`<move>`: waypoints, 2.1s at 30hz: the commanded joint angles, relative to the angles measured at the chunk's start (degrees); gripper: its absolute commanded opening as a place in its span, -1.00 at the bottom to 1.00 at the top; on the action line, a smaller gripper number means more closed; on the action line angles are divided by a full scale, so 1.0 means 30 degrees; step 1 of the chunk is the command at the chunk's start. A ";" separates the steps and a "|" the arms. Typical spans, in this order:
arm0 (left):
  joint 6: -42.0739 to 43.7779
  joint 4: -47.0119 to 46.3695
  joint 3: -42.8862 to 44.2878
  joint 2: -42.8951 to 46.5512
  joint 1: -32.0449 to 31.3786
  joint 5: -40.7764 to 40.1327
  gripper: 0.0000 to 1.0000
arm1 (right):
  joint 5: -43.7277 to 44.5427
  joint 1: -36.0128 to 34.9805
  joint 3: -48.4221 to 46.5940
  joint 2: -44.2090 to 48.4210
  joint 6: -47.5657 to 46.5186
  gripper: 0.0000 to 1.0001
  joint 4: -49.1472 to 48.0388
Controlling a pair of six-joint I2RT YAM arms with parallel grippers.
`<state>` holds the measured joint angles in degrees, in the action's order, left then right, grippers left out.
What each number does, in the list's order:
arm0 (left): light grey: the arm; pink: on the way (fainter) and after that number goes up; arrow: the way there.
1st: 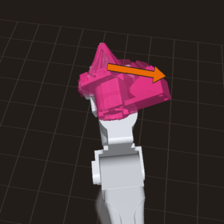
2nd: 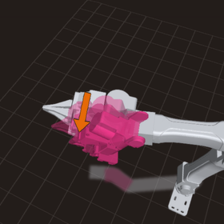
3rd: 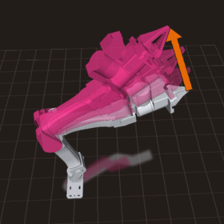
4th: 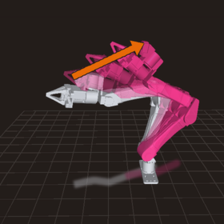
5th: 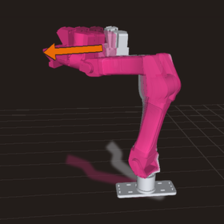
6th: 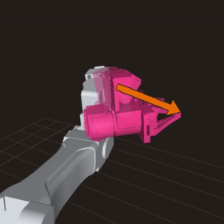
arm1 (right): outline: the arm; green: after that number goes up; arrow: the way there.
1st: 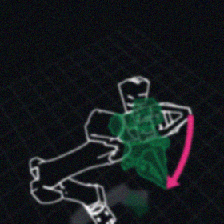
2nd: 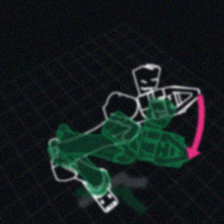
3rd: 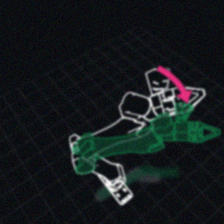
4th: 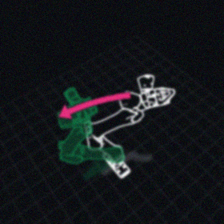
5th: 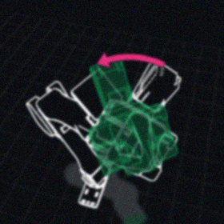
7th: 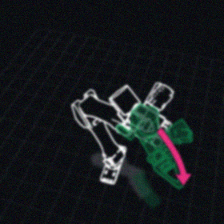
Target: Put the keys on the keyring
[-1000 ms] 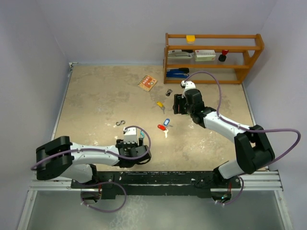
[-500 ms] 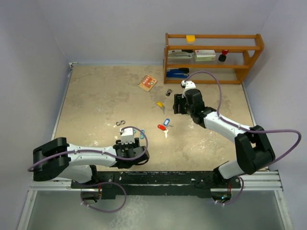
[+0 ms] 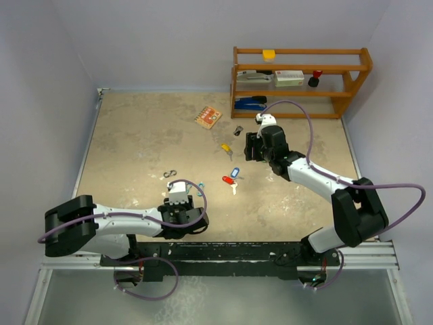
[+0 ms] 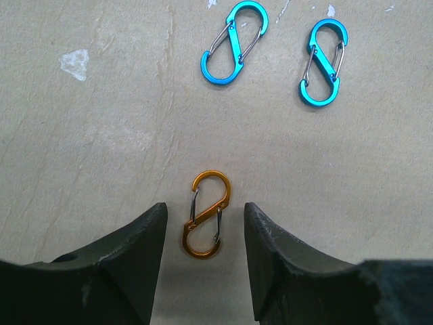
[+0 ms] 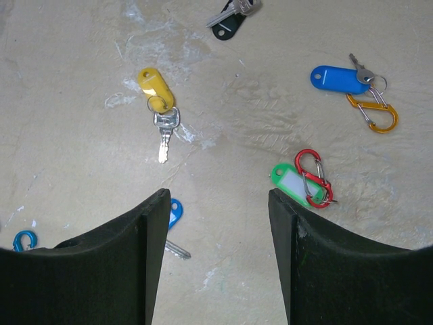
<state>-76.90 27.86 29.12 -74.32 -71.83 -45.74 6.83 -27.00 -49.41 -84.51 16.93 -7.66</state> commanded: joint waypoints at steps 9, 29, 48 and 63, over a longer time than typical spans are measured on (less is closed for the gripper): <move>0.0157 -0.0760 -0.0229 -0.0731 -0.0138 0.1104 -0.31 | 0.0477 -0.0080 -0.0290 0.0876 -0.0207 0.25 -0.0564; 0.0351 -0.0790 -0.0243 -0.1065 -0.0213 0.2287 -0.41 | 0.0537 -0.0081 -0.0260 0.0865 -0.0228 0.25 -0.0613; -0.0163 -0.0528 -0.0478 -0.1094 -0.0978 0.2589 -0.44 | 0.0652 -0.0081 -0.0259 0.1039 -0.0253 0.25 -0.0605; -0.0310 -0.0474 -0.0407 -0.1066 -0.1045 0.2329 -1.00 | 0.0682 -0.0077 -0.0171 0.1275 -0.0252 0.25 -0.0570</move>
<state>-76.95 24.64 29.15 -76.27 -74.39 -45.39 7.97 -27.00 -49.41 -82.59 16.91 -7.66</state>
